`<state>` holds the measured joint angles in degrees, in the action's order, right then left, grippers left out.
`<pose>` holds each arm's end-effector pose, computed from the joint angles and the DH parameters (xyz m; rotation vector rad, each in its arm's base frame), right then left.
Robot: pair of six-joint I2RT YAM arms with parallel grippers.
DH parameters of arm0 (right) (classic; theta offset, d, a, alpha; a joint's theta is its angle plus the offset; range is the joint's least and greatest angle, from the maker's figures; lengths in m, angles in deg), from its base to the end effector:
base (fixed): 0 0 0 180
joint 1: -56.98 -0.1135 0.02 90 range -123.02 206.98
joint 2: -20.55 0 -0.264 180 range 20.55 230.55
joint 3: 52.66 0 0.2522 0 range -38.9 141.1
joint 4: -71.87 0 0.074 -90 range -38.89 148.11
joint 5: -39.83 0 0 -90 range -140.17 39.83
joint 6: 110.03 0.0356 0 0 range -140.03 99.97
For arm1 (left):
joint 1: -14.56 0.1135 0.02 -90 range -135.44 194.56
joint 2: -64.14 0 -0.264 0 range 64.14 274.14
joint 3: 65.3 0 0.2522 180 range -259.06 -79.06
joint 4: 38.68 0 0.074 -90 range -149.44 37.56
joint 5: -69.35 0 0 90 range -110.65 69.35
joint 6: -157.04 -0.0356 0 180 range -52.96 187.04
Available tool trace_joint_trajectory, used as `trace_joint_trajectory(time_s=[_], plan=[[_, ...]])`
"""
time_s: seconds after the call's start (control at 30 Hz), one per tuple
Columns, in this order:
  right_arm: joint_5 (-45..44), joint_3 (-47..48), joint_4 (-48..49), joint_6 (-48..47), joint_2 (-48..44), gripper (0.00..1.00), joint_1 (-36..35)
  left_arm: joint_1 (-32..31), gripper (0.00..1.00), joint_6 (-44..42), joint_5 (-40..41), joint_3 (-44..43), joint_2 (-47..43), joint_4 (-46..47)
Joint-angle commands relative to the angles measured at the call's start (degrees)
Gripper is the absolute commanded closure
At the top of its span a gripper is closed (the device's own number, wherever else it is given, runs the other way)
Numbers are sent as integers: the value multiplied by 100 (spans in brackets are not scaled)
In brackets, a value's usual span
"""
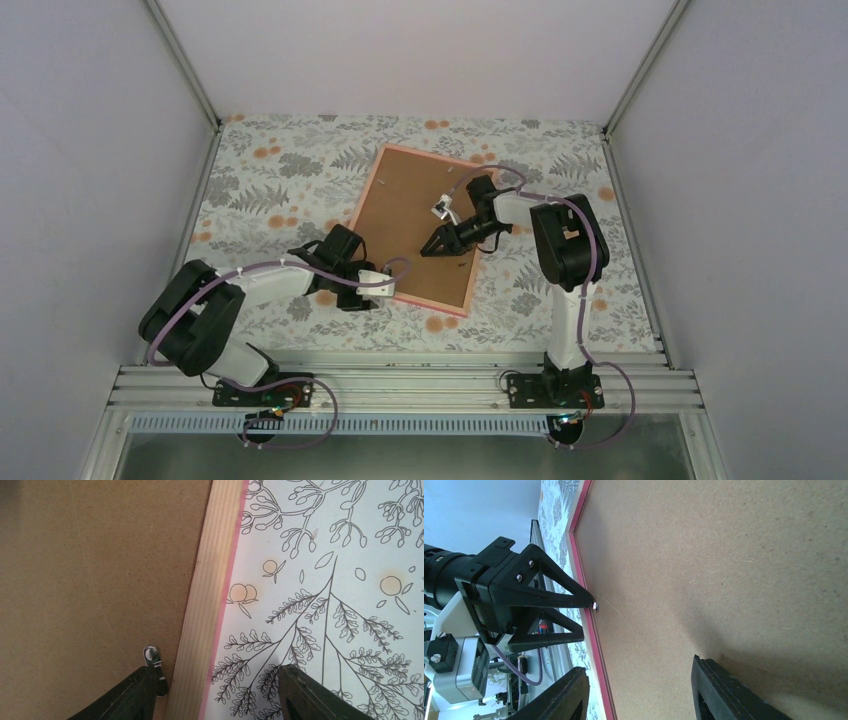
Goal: Put the photo into the frame
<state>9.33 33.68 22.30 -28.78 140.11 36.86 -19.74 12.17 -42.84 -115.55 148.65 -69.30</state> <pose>0.3395 0.1570 0.1136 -0.7709 2.6030 1.5599 0.1978 -0.1512 0.1375 1.9182 1.7834 -0.4008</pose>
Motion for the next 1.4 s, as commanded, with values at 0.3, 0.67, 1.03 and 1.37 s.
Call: trace_joint_trajectory(time_s=[0.3,0.67,1.03,1.37], plan=[[-509,-290,-56,-56,178,48,76,-60,44,227,-123,-227,-258,-254],[-502,-367,0,-59,212,48,105,-58,42,354,348,-97,21,52],[-541,-354,93,22,315,49,166,-261,57,-68,249,141,153,-193],[-571,-302,69,-37,236,49,166,-290,76,-71,279,30,130,-323]])
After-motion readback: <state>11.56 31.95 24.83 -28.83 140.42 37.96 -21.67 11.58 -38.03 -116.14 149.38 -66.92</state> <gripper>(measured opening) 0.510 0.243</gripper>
